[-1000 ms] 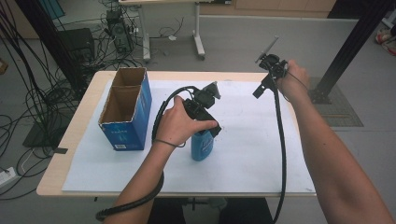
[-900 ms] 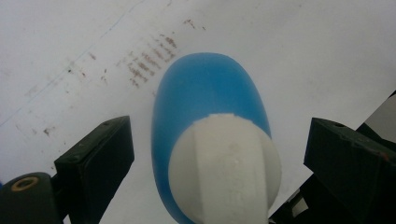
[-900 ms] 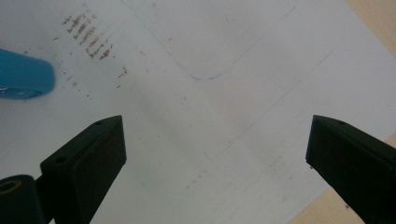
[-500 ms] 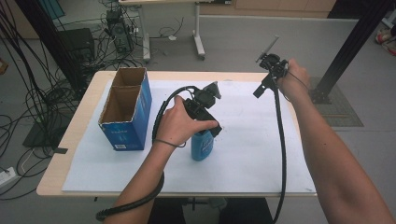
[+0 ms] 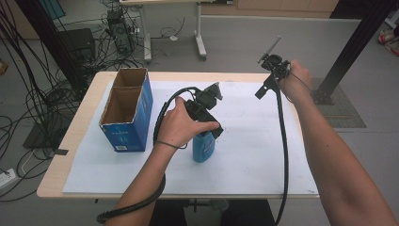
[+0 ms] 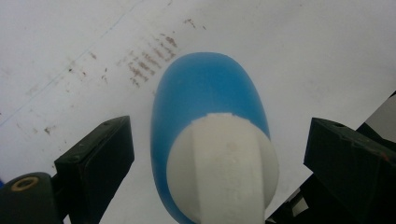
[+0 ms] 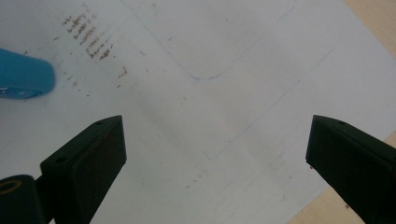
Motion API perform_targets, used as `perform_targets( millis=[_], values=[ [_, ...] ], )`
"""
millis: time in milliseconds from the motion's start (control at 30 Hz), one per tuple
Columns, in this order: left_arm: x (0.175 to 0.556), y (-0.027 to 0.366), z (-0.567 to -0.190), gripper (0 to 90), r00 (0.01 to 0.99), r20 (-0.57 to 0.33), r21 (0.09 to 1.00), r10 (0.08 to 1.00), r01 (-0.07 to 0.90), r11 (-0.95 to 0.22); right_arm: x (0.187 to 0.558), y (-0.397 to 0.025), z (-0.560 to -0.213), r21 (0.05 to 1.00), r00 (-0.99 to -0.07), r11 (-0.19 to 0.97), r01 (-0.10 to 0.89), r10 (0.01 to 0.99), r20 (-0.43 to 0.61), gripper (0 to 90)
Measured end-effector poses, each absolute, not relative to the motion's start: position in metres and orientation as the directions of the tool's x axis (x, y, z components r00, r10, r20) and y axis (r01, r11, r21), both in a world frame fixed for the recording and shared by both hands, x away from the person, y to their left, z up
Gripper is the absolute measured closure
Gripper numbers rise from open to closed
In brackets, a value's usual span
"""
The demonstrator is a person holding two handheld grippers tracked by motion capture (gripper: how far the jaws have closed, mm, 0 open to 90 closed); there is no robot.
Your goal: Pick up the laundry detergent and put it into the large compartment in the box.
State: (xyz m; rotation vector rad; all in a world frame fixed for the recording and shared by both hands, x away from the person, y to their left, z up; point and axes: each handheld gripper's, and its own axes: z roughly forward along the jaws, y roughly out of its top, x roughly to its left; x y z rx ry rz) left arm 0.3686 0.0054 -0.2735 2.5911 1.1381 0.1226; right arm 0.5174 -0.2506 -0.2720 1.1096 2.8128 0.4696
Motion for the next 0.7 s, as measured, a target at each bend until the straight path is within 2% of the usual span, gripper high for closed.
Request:
perform_targets(
  millis=[700],
  values=[
    [0.3708, 0.0065, -0.2792, 11.3, 0.671, -0.031, 0.296, 0.741, 0.714, -0.635, 0.5176, -0.2488, -0.2718, 0.312, -0.740, 0.697, 0.646, 0.672, 0.028, 4.7]
  ],
)
